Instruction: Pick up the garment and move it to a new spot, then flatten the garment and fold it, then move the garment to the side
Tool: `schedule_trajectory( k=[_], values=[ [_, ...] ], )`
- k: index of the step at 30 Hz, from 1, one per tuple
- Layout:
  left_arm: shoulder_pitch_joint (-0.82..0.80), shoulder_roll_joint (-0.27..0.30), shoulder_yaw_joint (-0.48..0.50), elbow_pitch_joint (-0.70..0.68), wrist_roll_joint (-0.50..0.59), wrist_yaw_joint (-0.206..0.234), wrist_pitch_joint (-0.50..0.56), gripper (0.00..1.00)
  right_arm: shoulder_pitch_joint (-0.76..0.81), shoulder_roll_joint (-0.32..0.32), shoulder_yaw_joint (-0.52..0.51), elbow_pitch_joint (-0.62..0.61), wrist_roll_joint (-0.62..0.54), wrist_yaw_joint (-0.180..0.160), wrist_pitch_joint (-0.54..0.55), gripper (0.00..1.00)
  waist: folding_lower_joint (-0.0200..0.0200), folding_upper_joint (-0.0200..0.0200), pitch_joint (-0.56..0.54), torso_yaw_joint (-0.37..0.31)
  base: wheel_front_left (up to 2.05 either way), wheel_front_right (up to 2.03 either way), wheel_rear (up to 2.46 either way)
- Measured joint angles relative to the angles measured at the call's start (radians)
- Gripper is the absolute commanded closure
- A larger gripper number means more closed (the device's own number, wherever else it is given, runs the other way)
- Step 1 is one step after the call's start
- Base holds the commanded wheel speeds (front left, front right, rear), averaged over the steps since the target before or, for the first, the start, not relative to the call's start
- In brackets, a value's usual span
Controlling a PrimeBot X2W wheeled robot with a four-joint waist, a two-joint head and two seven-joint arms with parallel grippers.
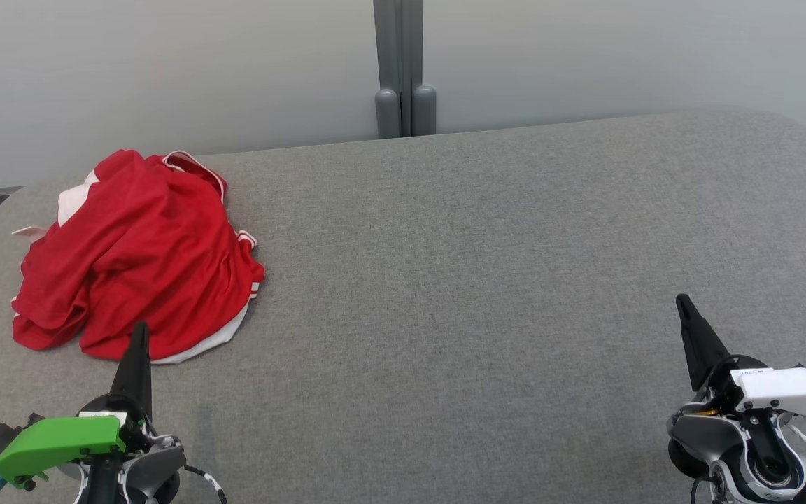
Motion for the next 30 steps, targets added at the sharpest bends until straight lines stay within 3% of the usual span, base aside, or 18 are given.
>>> schedule_trajectory(
  k=[30],
  values=[
    [0.000,0.000,0.000,0.000,0.000,0.000,0.000,1.00,0.000,0.000,0.000,0.000,0.000,0.000,0.000,1.00,0.0000,0.0000,0.000,0.000,0.00,0.00,0.00]
  ],
)
